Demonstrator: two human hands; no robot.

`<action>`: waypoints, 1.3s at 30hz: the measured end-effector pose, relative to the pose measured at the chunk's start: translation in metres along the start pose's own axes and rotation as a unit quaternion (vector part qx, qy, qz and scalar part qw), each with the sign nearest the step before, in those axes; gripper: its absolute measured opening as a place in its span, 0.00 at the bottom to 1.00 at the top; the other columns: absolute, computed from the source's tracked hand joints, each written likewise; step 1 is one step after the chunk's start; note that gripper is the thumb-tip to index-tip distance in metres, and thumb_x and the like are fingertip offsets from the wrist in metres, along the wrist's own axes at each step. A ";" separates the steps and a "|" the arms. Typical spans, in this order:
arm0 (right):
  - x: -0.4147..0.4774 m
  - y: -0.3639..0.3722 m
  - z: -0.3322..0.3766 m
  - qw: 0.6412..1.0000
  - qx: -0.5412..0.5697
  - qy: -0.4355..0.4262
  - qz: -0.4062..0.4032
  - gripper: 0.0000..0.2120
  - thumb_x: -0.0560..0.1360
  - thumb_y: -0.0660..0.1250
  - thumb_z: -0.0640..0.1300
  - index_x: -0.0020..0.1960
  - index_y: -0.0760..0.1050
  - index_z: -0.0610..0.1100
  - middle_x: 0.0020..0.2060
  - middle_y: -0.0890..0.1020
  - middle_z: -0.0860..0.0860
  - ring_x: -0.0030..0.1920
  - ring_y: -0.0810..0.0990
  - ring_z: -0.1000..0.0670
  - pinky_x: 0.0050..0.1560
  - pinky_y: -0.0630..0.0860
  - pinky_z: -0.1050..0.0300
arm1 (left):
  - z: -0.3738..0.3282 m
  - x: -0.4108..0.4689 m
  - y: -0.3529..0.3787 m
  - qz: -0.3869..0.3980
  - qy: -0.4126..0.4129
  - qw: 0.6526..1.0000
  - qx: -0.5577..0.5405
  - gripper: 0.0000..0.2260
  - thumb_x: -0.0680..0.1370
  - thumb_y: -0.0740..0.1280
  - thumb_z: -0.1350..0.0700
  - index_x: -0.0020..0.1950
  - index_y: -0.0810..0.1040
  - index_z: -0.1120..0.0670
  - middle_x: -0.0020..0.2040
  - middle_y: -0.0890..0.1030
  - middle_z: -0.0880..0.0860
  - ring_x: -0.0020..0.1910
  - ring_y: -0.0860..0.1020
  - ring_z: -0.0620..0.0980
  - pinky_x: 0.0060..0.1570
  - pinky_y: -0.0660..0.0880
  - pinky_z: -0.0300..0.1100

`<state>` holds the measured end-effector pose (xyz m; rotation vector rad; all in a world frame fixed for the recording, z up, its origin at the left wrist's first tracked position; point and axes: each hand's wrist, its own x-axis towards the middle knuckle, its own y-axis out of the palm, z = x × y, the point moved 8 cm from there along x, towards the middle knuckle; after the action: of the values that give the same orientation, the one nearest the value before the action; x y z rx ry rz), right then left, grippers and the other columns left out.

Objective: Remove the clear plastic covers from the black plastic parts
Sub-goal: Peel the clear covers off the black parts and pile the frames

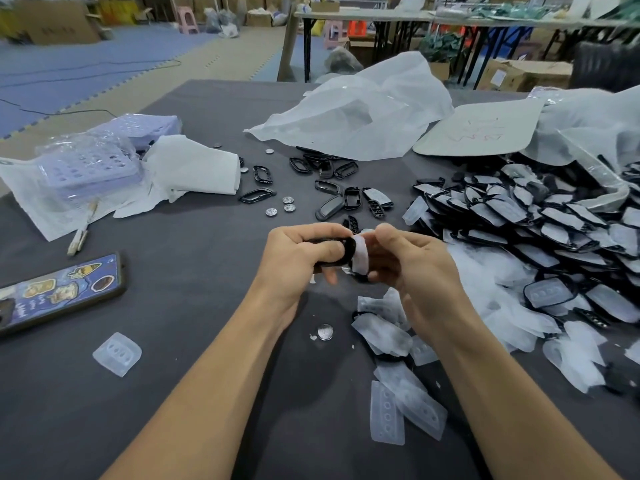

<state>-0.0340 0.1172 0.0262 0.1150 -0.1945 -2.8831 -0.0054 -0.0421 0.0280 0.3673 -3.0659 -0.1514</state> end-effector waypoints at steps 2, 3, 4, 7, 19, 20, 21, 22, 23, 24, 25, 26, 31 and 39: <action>0.000 0.003 -0.009 0.997 -0.009 0.061 0.034 0.19 0.84 0.63 0.47 0.40 0.86 0.43 0.38 0.87 0.43 0.33 0.82 0.49 0.32 0.77 0.59 | -0.003 0.000 0.000 0.020 0.009 0.999 -0.026 0.14 0.74 0.69 0.72 0.41 0.87 0.55 0.31 0.83 0.54 0.22 0.73 0.49 0.31 0.75 0.37; -0.001 0.005 -0.013 0.994 -0.019 0.087 0.056 0.20 0.85 0.62 0.49 0.41 0.85 0.42 0.38 0.86 0.41 0.31 0.80 0.48 0.29 0.75 0.60 | -0.005 -0.001 0.000 0.031 0.018 0.999 -0.031 0.15 0.74 0.69 0.73 0.41 0.88 0.54 0.32 0.83 0.53 0.23 0.75 0.49 0.31 0.76 0.37; -0.002 0.007 -0.016 0.991 -0.027 0.107 0.073 0.19 0.85 0.62 0.49 0.43 0.83 0.40 0.37 0.85 0.41 0.29 0.79 0.49 0.26 0.73 0.61 | -0.007 -0.001 0.001 0.041 0.027 0.998 -0.031 0.15 0.74 0.69 0.72 0.40 0.88 0.53 0.33 0.84 0.52 0.24 0.76 0.48 0.31 0.76 0.37; -0.003 0.008 -0.016 0.989 0.020 0.119 0.082 0.11 0.81 0.66 0.41 0.42 0.80 0.38 0.33 0.82 0.44 0.26 0.76 0.53 0.24 0.69 0.65 | -0.012 -0.003 0.003 0.067 0.047 0.996 -0.018 0.11 0.70 0.72 0.67 0.40 0.89 0.52 0.34 0.84 0.52 0.26 0.76 0.48 0.33 0.77 0.38; 0.006 -0.025 0.019 0.998 0.001 -0.064 -0.025 0.18 0.78 0.66 0.28 0.40 0.87 0.46 0.33 0.83 0.52 0.34 0.74 0.57 0.37 0.72 0.66 | 0.018 0.006 -0.014 -0.007 -0.046 0.995 0.089 0.17 0.74 0.74 0.65 0.59 0.84 0.47 0.31 0.82 0.57 0.29 0.80 0.48 0.49 0.77 0.42; 0.005 -0.025 0.023 0.996 -0.039 -0.083 -0.021 0.19 0.78 0.66 0.27 0.39 0.88 0.46 0.33 0.84 0.52 0.34 0.74 0.58 0.37 0.72 0.67 | 0.019 0.005 -0.012 -0.003 -0.048 0.993 0.106 0.16 0.75 0.74 0.64 0.58 0.84 0.47 0.30 0.82 0.56 0.30 0.81 0.48 0.45 0.77 0.39; 0.003 -0.025 0.027 0.990 -0.090 -0.104 -0.024 0.20 0.78 0.66 0.28 0.39 0.88 0.47 0.34 0.84 0.51 0.34 0.75 0.58 0.38 0.72 0.67 | 0.020 0.005 -0.009 0.001 -0.047 0.992 0.118 0.13 0.75 0.74 0.64 0.55 0.85 0.48 0.29 0.83 0.55 0.30 0.81 0.47 0.41 0.76 0.36; 0.000 -0.024 0.031 0.980 -0.148 -0.127 -0.032 0.20 0.78 0.66 0.28 0.39 0.88 0.49 0.36 0.85 0.52 0.35 0.76 0.58 0.39 0.72 0.66 | 0.021 0.004 -0.006 0.004 -0.046 0.991 0.125 0.11 0.75 0.75 0.64 0.52 0.85 0.49 0.30 0.84 0.54 0.29 0.81 0.46 0.37 0.75 0.34; -0.002 -0.021 0.034 0.967 -0.204 -0.148 -0.038 0.20 0.78 0.66 0.30 0.41 0.88 0.50 0.38 0.85 0.55 0.36 0.77 0.59 0.40 0.72 0.65 | 0.022 0.004 -0.003 0.006 -0.045 0.990 0.131 0.09 0.75 0.75 0.64 0.49 0.85 0.50 0.31 0.84 0.54 0.29 0.82 0.46 0.35 0.75 0.33; -0.005 -0.016 0.037 0.952 -0.254 -0.167 -0.037 0.19 0.79 0.65 0.31 0.44 0.88 0.52 0.39 0.84 0.58 0.37 0.77 0.59 0.40 0.70 0.67 | 0.023 0.003 -0.001 0.008 -0.044 0.990 0.137 0.08 0.75 0.76 0.63 0.48 0.86 0.50 0.31 0.85 0.55 0.29 0.82 0.46 0.35 0.74 0.33; -0.007 -0.011 0.037 0.937 -0.296 -0.183 -0.033 0.19 0.80 0.65 0.33 0.49 0.87 0.53 0.39 0.82 0.61 0.37 0.77 0.61 0.40 0.69 0.69 | 0.024 0.002 0.001 0.010 -0.043 0.989 0.143 0.08 0.75 0.76 0.63 0.46 0.86 0.50 0.32 0.85 0.55 0.29 0.83 0.46 0.35 0.74 0.33; -0.010 -0.005 0.038 0.923 -0.329 -0.197 -0.027 0.18 0.80 0.64 0.34 0.54 0.86 0.54 0.39 0.80 0.63 0.37 0.77 0.62 0.39 0.69 0.71 | 0.024 0.002 0.002 0.012 -0.041 0.988 0.145 0.08 0.74 0.76 0.63 0.45 0.87 0.50 0.32 0.86 0.56 0.29 0.83 0.47 0.35 0.74 0.33; -0.020 0.013 0.037 0.936 -0.289 -0.202 0.017 0.13 0.77 0.71 0.35 0.55 0.78 0.51 0.38 0.82 0.59 0.38 0.82 0.60 0.36 0.77 0.72 | 0.022 -0.002 0.013 0.069 -0.044 0.994 0.067 0.05 0.76 0.77 0.61 0.49 0.89 0.52 0.41 0.88 0.55 0.38 0.86 0.49 0.43 0.81 0.39; -0.016 -0.001 0.035 0.933 -0.289 -0.210 -0.037 0.10 0.70 0.79 0.37 0.40 0.82 0.50 0.33 0.85 0.58 0.36 0.85 0.58 0.39 0.78 0.69 | 0.023 -0.008 0.028 0.220 -0.102 0.970 -0.028 0.29 0.68 0.58 0.77 0.64 0.83 0.60 0.58 0.84 0.65 0.59 0.84 0.64 0.64 0.79 0.51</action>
<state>-0.0221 0.1270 0.0621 -0.6115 0.5972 -2.8633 -0.0059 -0.0112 0.0076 -0.3560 -3.2375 -0.2688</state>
